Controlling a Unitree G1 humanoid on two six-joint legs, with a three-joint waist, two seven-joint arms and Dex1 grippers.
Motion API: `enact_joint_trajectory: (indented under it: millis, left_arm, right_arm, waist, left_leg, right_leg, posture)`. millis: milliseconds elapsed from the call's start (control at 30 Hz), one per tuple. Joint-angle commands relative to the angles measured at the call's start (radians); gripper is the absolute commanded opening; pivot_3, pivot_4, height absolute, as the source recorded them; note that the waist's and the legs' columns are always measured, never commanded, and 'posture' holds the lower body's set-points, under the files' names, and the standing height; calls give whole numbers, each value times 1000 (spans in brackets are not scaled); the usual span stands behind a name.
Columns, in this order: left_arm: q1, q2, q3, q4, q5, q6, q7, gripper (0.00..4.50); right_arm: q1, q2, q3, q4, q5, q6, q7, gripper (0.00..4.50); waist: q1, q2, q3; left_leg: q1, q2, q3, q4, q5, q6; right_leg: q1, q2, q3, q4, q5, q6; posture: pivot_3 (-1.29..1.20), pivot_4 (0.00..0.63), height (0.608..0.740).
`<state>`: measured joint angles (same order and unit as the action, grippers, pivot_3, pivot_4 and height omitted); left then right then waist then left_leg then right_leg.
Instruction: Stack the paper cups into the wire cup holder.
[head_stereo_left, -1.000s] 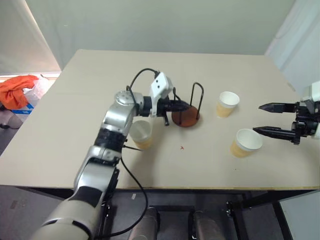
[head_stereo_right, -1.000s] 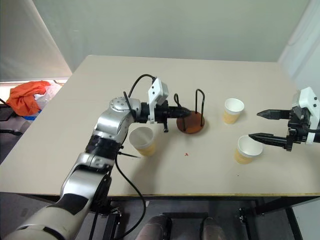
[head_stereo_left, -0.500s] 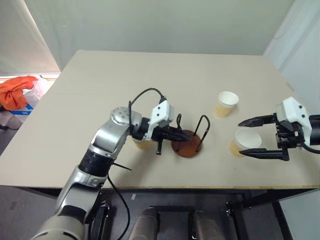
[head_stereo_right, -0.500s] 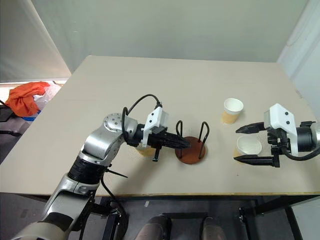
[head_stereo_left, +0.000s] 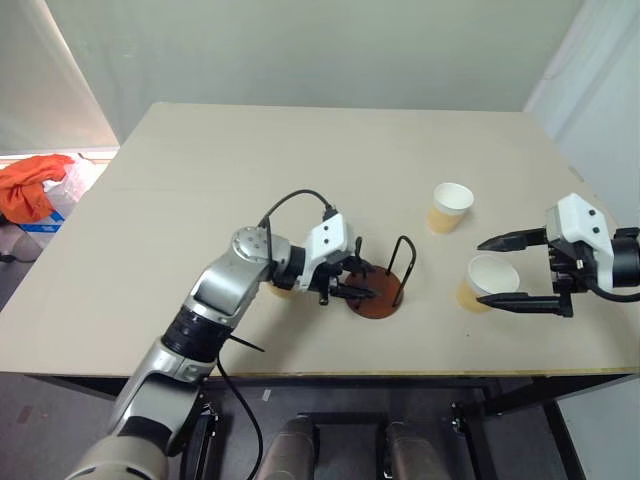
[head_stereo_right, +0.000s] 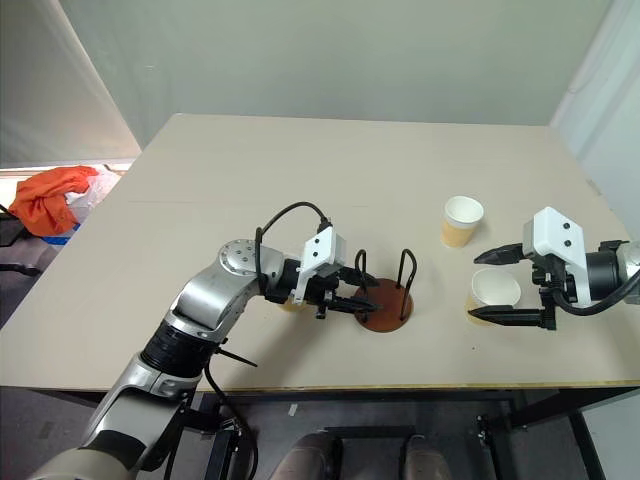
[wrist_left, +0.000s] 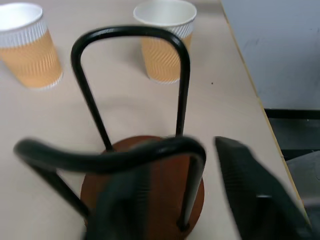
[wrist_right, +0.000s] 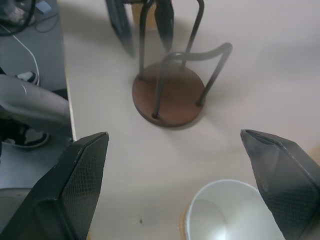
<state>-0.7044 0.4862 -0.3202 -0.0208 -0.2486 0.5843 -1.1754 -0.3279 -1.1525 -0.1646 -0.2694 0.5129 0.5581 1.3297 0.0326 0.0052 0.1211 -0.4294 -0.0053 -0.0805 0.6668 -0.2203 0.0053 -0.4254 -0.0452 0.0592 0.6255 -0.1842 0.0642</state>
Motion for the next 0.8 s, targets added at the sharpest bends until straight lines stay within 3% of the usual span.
enact_joint_trajectory:
  millis: [33, 100, 133, 400, 533, 700, 800]
  left_arm:
    - [-7, 40, 9, -66, 9, -23, -4, 3650]
    - [-11, 77, 15, -111, 8, -32, -20, 4349]
    - [-14, 101, 17, -137, 6, -33, -35, 4455]
    - [-30, 288, 135, -317, -107, 20, -114, 4455]
    - [23, 419, 304, -358, -250, 74, -176, 4455]
    - [113, 504, 504, -350, -369, 106, -172, 4455]
    - [169, 524, 565, -390, -425, 128, -150, 4500]
  right_arm:
    - [-16, -35, 14, 22, -44, -40, 9, 4500]
    - [-11, -46, 19, 33, -56, -55, 26, 4500]
    - [-5, -51, 20, 37, -61, -64, 36, 4500]
    - [36, -49, 88, 76, -148, -141, 41, 4500]
    - [17, -15, 187, 150, -244, -200, 24, 4500]
    - [-26, 28, 276, 253, -333, -264, 31, 4500]
    - [-58, 46, 298, 276, -342, -279, 50, 3914]
  waist:
    - [0, 0, 0]
    - [0, 0, 0]
    - [0, 0, 0]
    - [-2, 0, 0]
    - [-10, 0, 0]
    - [-22, 0, 0]
    - [-23, 1, 0]
  left_leg:
    - [0, 0, 0, 0, 0, 0]
    - [0, 0, 0, 0, -1, 0]
    - [0, 0, 0, 0, -1, 0]
    - [0, 1, 0, -1, -4, -1]
    - [1, 2, 0, -1, -5, -1]
    - [3, 3, 0, -3, -8, -2]
    - [3, 3, 0, -3, -9, -3]
  right_leg:
    - [0, 0, 0, 0, 0, 0]
    - [0, 0, 0, 0, -1, 0]
    - [-1, 0, 0, 0, -1, 0]
    - [-1, 1, 0, -1, -4, -1]
    - [-1, 2, 0, 0, -5, -2]
    - [-2, 1, 0, 1, -6, -5]
    - [-3, 1, 0, 1, -6, -6]
  posture:
    - [0, 150, 740]
    - [0, 150, 740]
    - [0, 150, 740]
    - [0, 150, 740]
    - [0, 150, 740]
    - [0, 150, 740]
    - [0, 150, 740]
